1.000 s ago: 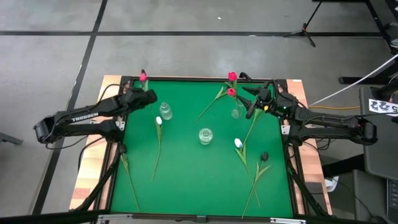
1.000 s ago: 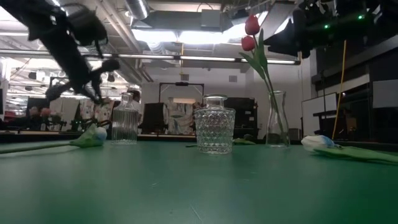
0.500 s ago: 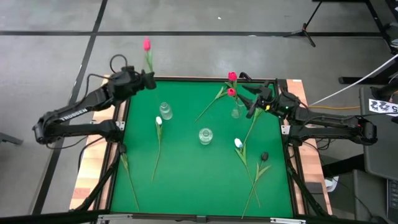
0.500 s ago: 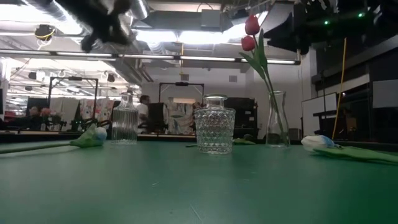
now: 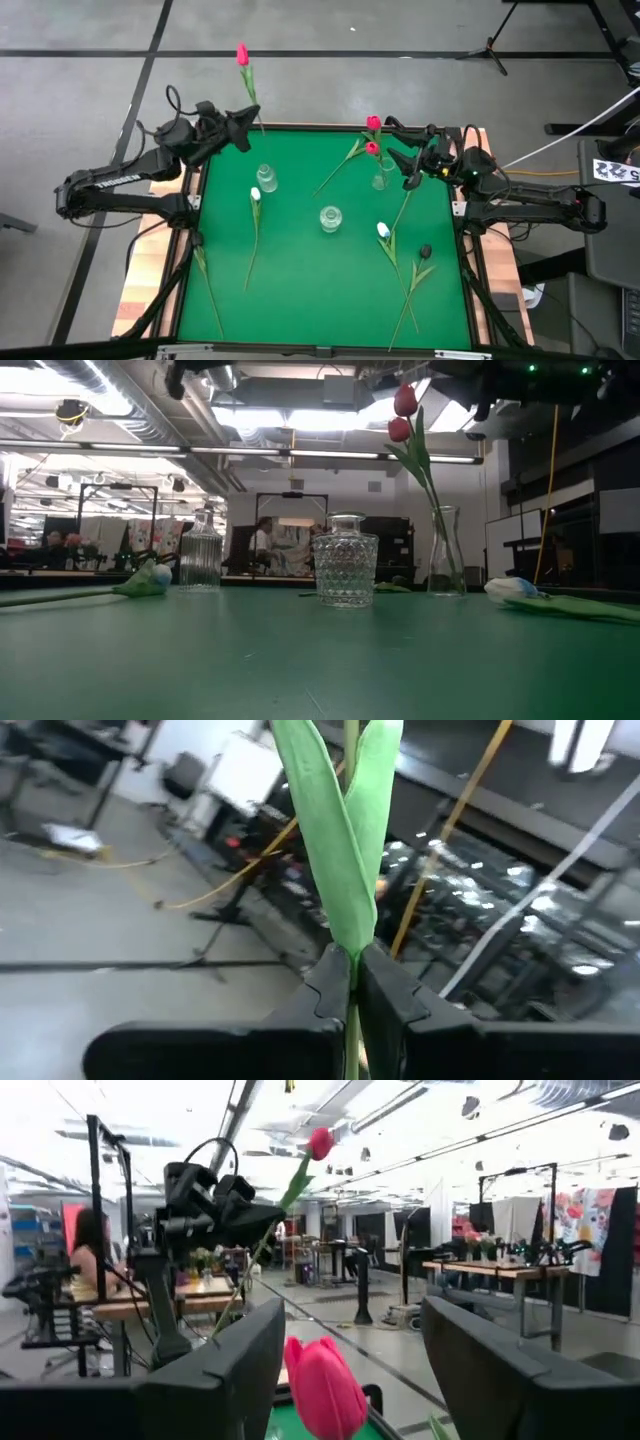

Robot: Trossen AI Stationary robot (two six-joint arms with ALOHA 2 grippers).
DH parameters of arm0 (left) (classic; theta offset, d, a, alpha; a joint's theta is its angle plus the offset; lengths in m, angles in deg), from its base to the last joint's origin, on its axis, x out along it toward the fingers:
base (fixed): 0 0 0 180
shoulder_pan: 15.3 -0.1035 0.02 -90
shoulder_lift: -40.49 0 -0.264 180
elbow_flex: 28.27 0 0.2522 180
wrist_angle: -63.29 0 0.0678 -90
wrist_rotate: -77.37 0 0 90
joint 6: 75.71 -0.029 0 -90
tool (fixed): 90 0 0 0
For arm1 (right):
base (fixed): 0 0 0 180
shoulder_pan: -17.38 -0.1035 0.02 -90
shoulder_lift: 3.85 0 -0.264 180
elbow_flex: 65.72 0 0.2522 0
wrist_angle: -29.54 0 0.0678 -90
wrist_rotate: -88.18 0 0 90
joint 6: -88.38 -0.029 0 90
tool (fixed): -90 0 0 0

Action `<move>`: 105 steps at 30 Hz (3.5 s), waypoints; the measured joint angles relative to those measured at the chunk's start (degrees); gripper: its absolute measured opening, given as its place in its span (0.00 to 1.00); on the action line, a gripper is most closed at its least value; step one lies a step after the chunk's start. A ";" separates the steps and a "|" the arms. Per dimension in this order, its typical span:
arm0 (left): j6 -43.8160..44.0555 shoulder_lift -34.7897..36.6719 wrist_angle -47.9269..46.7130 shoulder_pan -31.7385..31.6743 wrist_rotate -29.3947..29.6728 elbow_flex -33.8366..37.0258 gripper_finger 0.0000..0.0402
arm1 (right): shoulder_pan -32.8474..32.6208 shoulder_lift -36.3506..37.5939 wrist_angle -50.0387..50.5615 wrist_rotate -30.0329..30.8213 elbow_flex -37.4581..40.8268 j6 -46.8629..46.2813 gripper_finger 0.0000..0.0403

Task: Sort flowers into vase by color
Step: Put the red tulip into the right transparent vase

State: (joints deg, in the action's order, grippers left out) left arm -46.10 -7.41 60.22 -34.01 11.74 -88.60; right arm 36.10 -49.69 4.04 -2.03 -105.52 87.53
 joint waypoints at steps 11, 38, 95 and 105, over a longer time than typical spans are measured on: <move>-1.63 -10.92 16.14 5.81 -3.92 0.00 0.02 | 0.00 -3.80 17.60 -7.54 -15.58 5.64 0.58; -7.54 -26.95 20.24 6.35 -15.33 -12.66 0.01 | -0.02 -18.67 18.36 -15.94 -28.60 5.13 0.58; -23.64 -28.21 25.07 8.55 -22.60 -12.65 0.01 | -4.83 -36.92 15.27 -17.36 -43.30 3.94 0.58; -23.91 -29.33 26.09 8.47 -23.68 -12.63 0.01 | -4.87 -36.92 15.89 -17.36 -43.30 3.44 0.58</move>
State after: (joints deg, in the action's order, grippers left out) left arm -70.01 -36.74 86.31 -25.54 -11.94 -101.24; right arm 31.22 -86.61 19.93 -19.38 -148.82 90.98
